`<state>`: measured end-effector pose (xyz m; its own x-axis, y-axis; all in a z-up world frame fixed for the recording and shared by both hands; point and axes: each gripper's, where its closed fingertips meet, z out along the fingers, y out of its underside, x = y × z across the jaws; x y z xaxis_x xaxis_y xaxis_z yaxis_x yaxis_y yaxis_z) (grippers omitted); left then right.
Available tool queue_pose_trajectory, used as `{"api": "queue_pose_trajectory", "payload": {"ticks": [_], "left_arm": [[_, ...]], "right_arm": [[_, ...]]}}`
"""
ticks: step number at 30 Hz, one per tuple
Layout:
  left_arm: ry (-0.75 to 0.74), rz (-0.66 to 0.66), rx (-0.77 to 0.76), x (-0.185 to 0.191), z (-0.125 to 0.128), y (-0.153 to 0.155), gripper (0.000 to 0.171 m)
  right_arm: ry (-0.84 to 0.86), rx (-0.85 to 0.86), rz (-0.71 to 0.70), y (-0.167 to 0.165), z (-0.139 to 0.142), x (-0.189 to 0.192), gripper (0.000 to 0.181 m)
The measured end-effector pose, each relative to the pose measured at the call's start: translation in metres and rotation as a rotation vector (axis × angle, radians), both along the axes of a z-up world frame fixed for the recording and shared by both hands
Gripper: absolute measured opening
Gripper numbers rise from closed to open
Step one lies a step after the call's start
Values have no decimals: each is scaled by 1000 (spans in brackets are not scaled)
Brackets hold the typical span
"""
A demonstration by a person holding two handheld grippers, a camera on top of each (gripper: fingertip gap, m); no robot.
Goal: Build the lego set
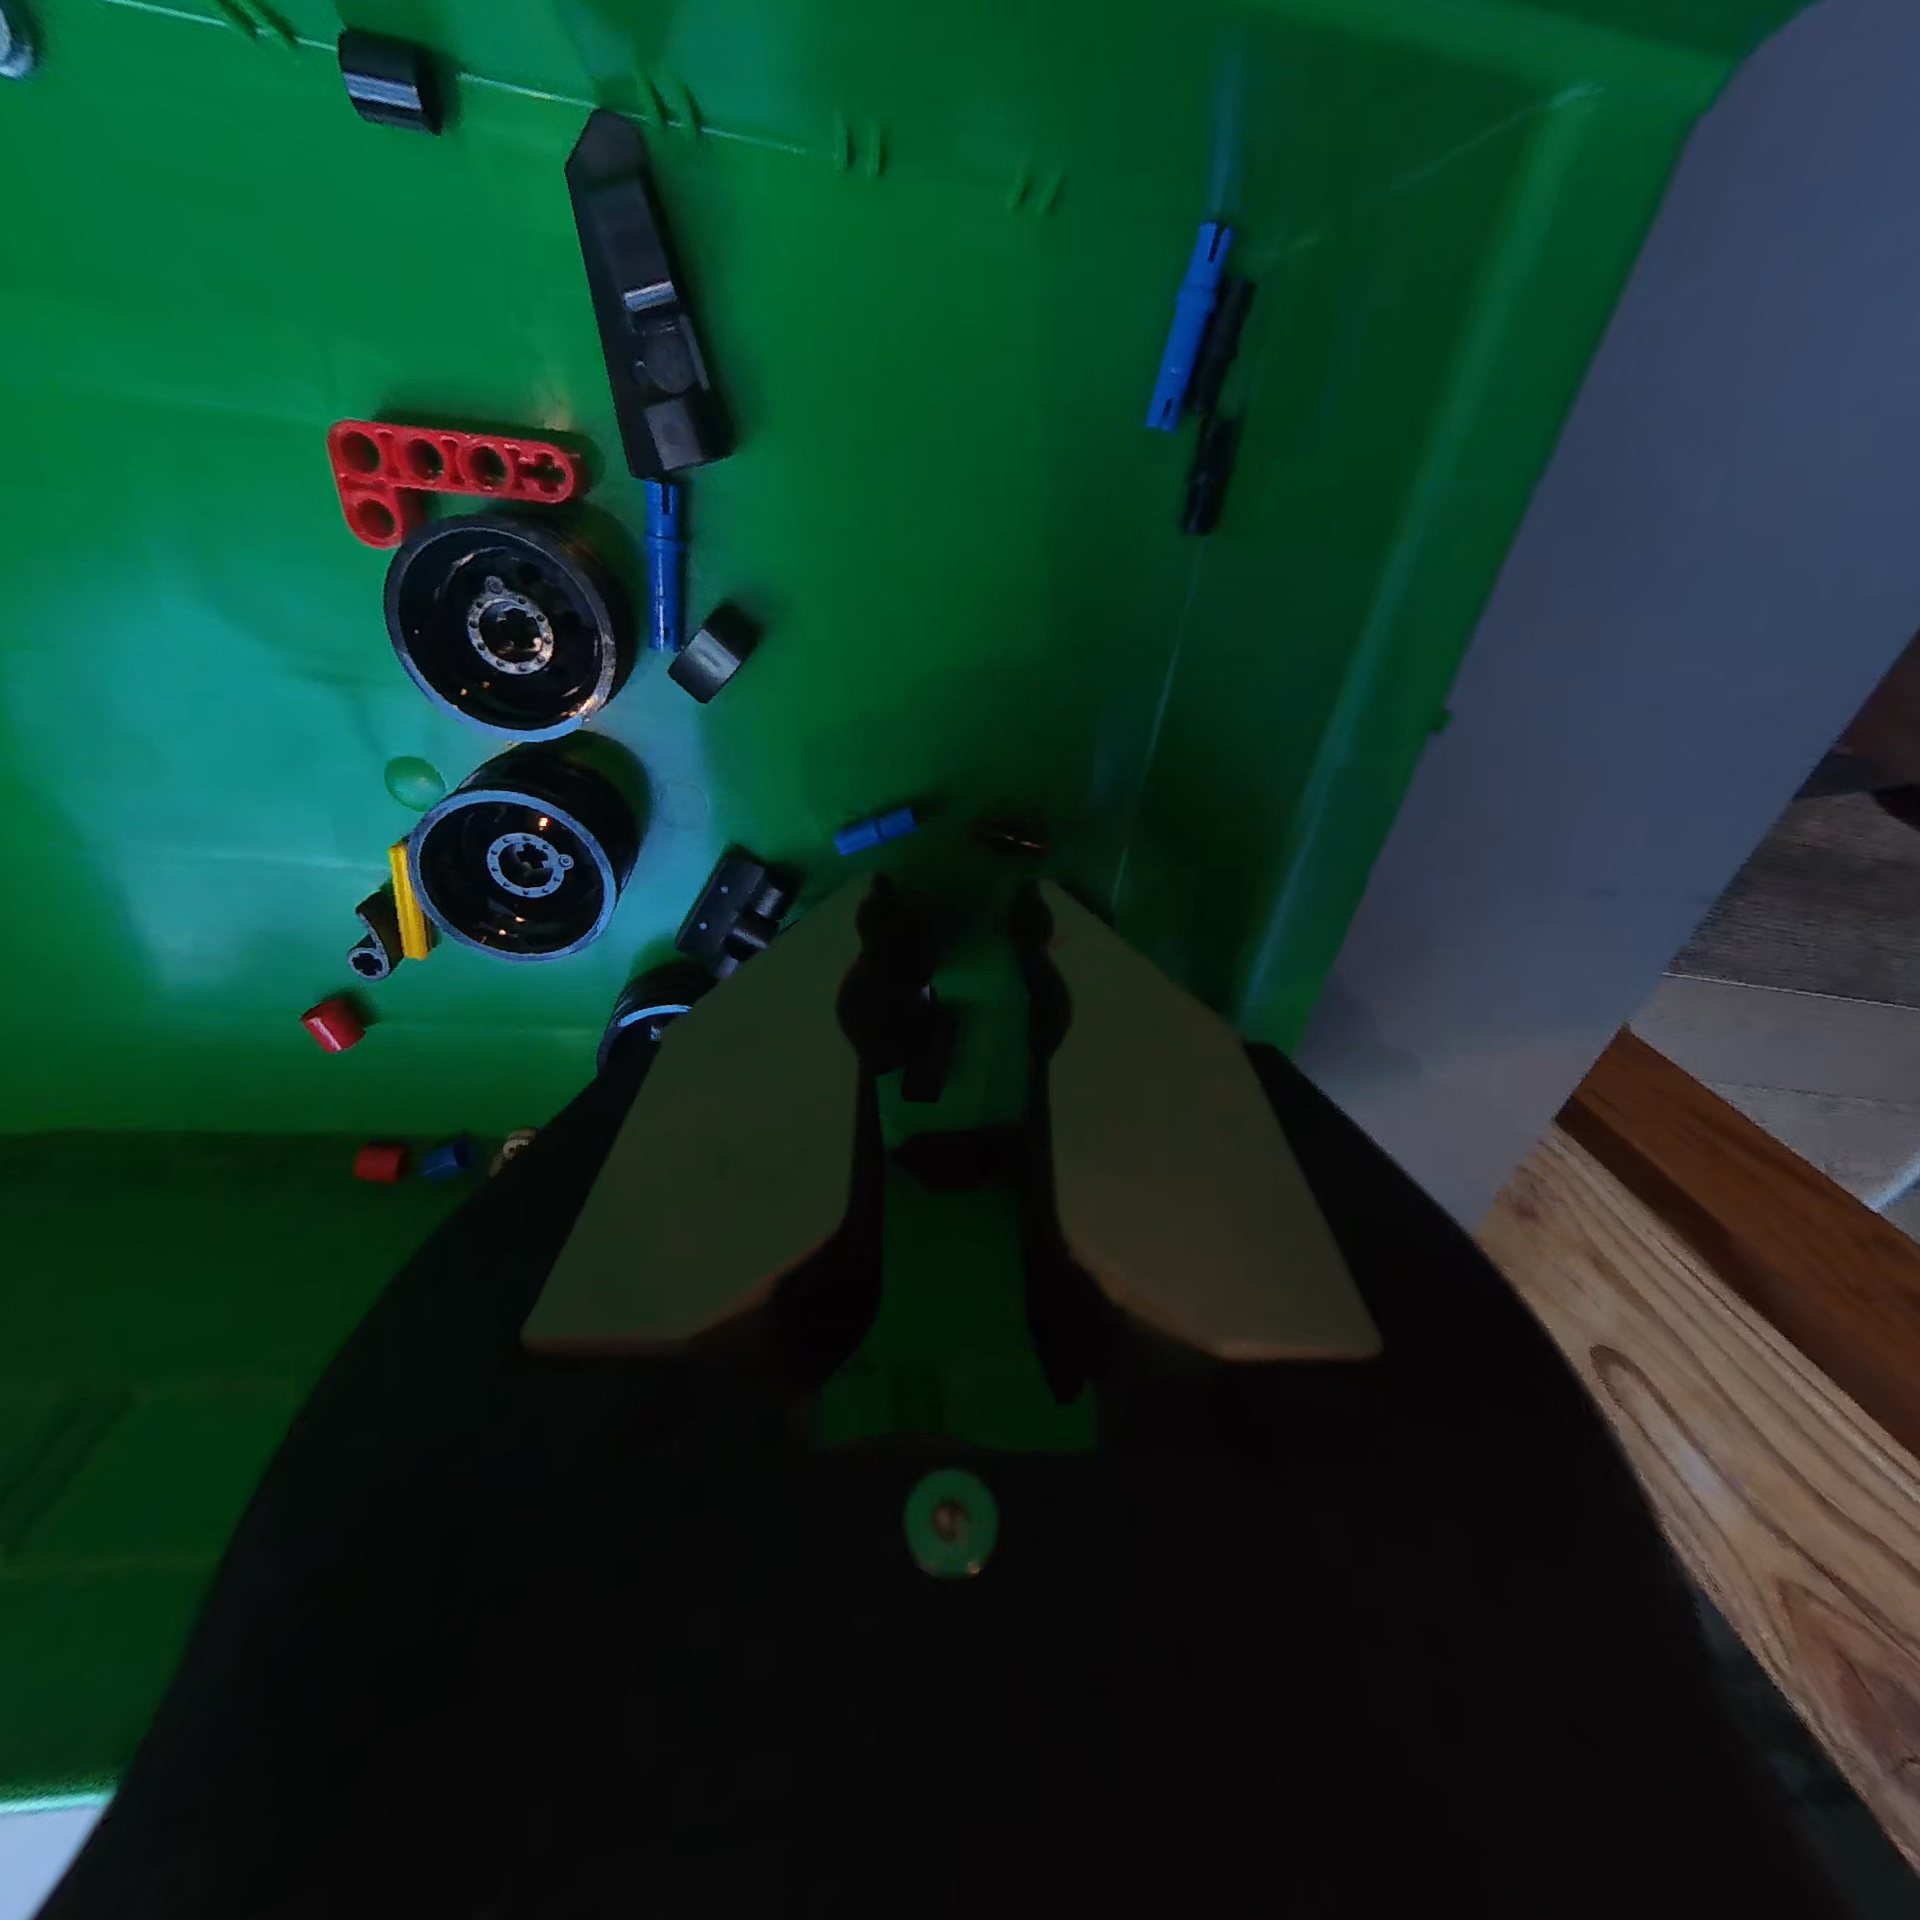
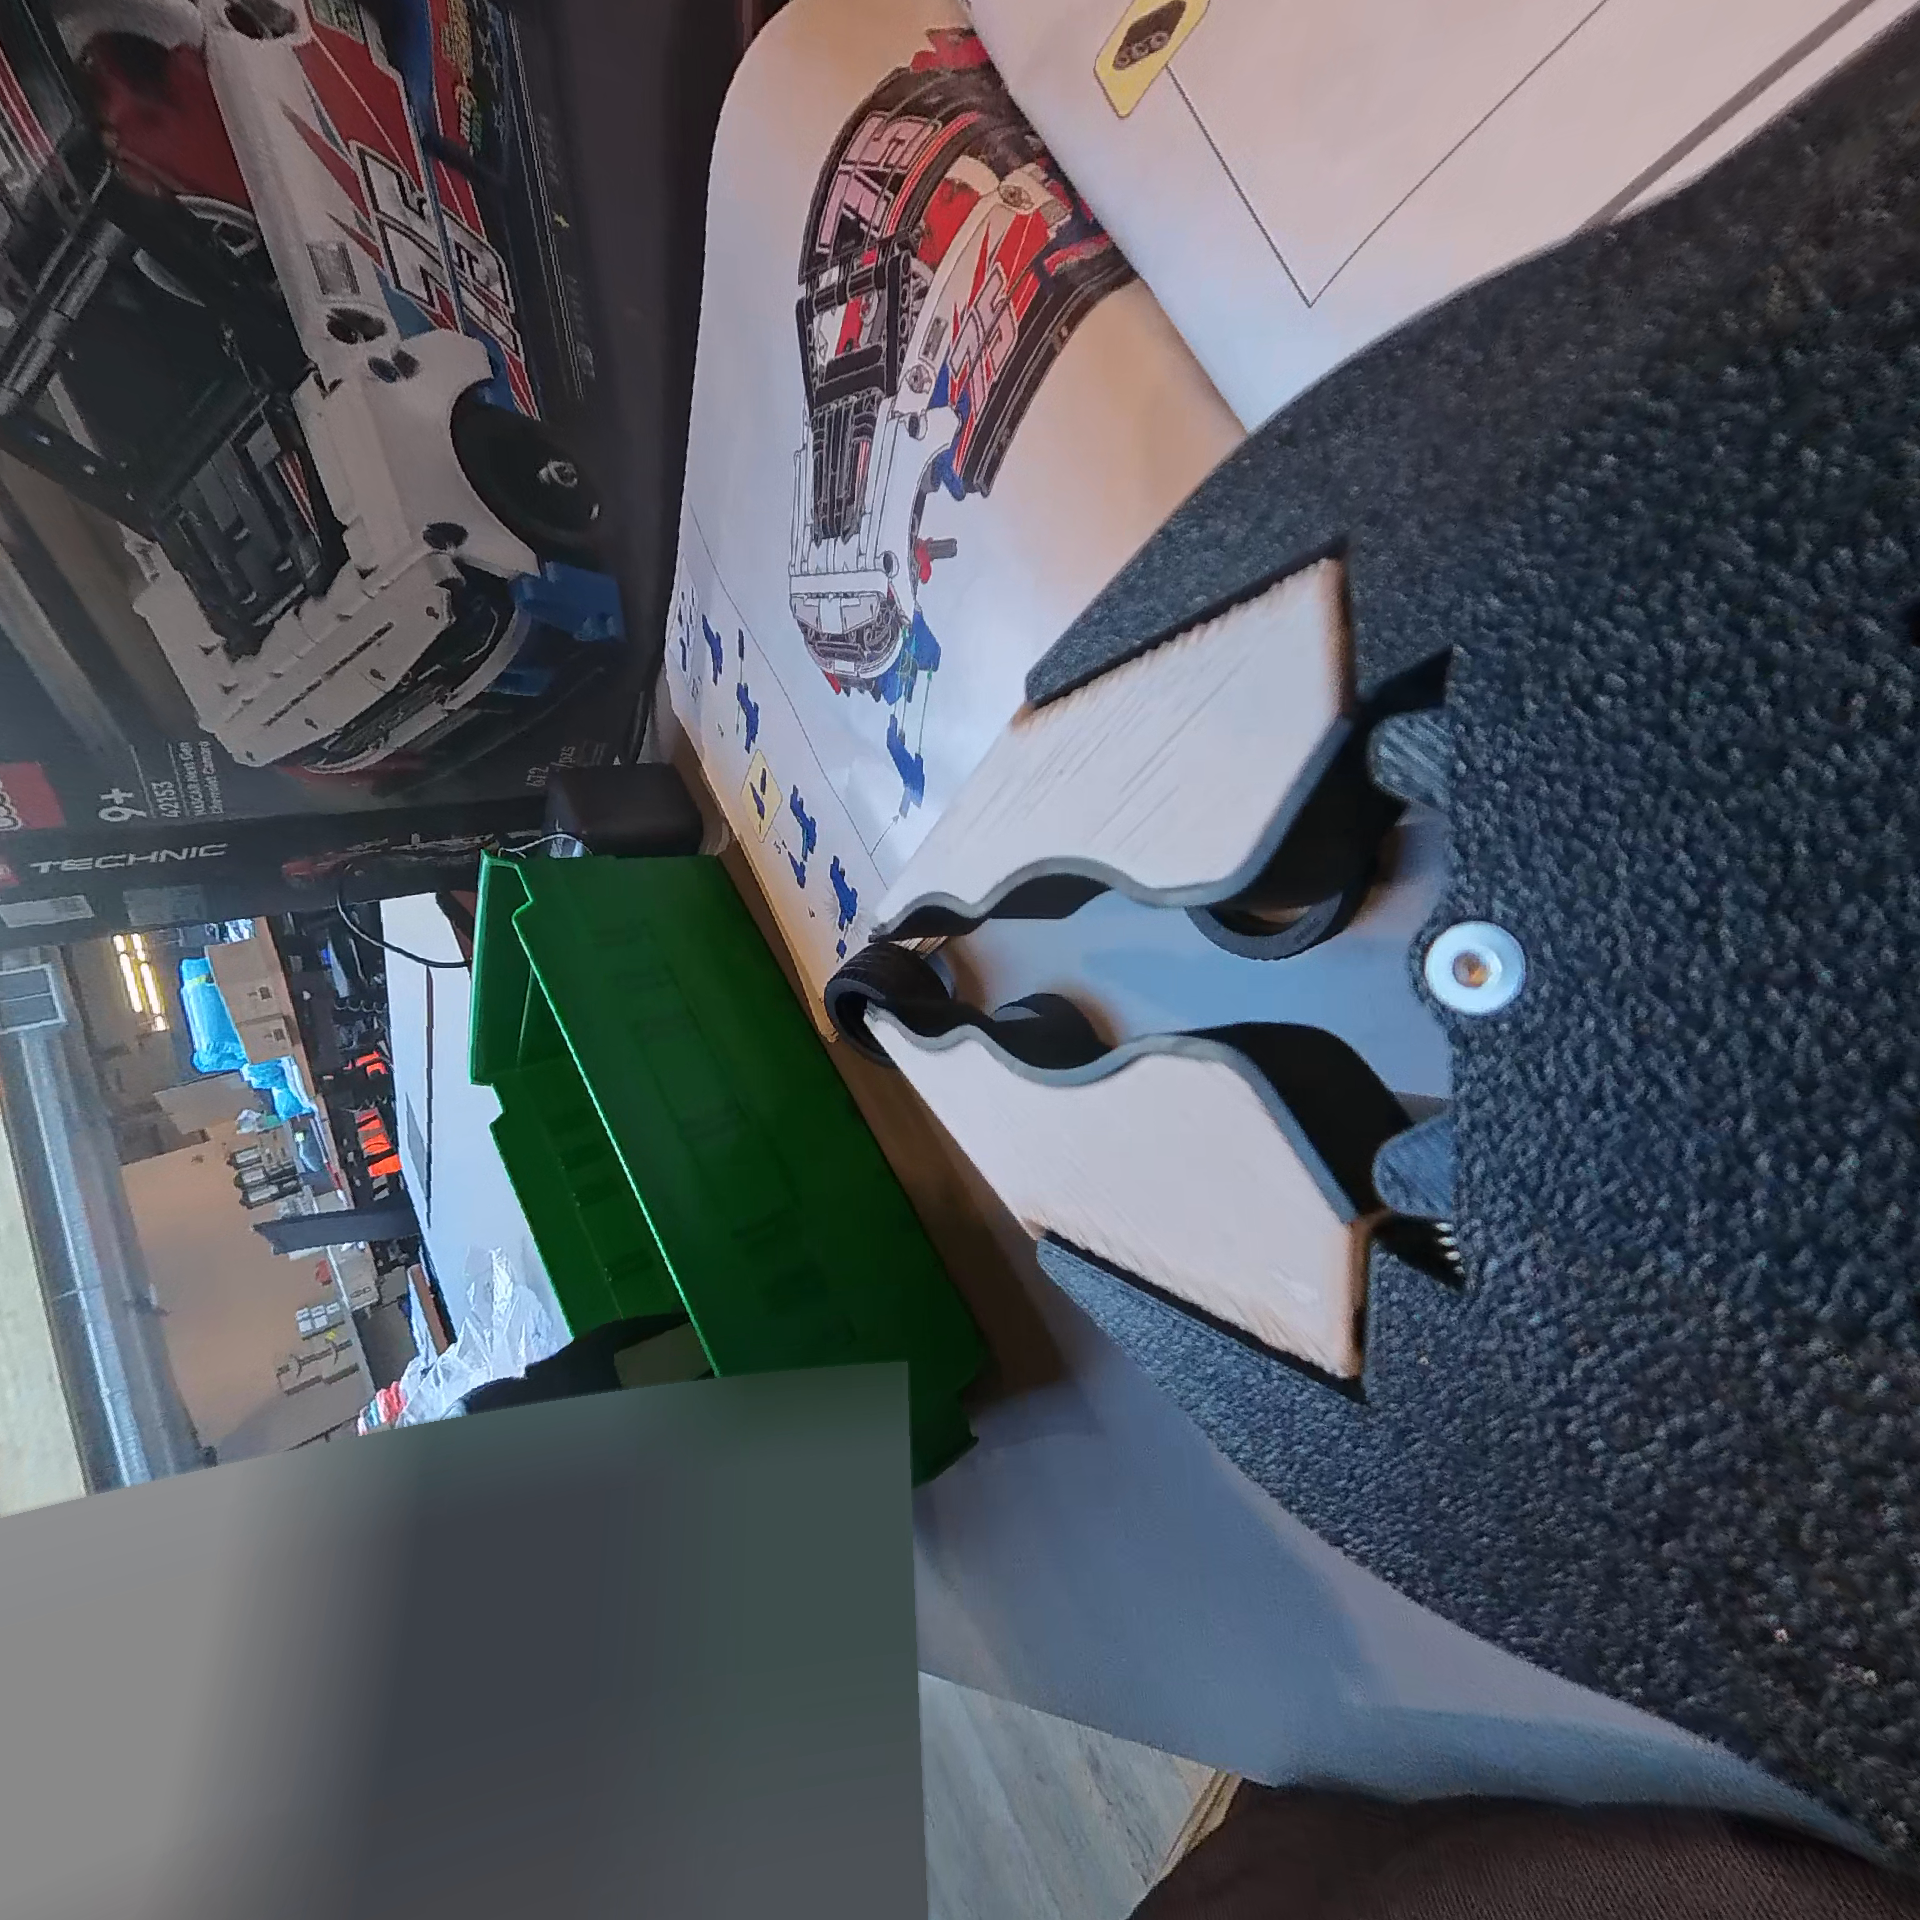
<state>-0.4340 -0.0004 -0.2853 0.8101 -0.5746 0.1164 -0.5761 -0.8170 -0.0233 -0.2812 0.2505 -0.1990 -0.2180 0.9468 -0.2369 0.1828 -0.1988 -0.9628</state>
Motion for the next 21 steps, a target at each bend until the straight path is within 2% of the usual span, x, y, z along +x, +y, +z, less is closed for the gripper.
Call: {"api": "queue_pose_trajectory", "payload": {"ticks": [12, 16, 21], "left_arm": [[-11, -15, 5, 15, -5, 1, 15], [26, -12, -2, 10, -8, 2, 3], [31, -9, -15, 9, -8, -1, 2]], "right_arm": [[2, -7, 4, 0, 1, 1, 11], [2, -8, 4, 0, 1, 1, 11], [3, -8, 8, -1, 2, 1, 11]]}}
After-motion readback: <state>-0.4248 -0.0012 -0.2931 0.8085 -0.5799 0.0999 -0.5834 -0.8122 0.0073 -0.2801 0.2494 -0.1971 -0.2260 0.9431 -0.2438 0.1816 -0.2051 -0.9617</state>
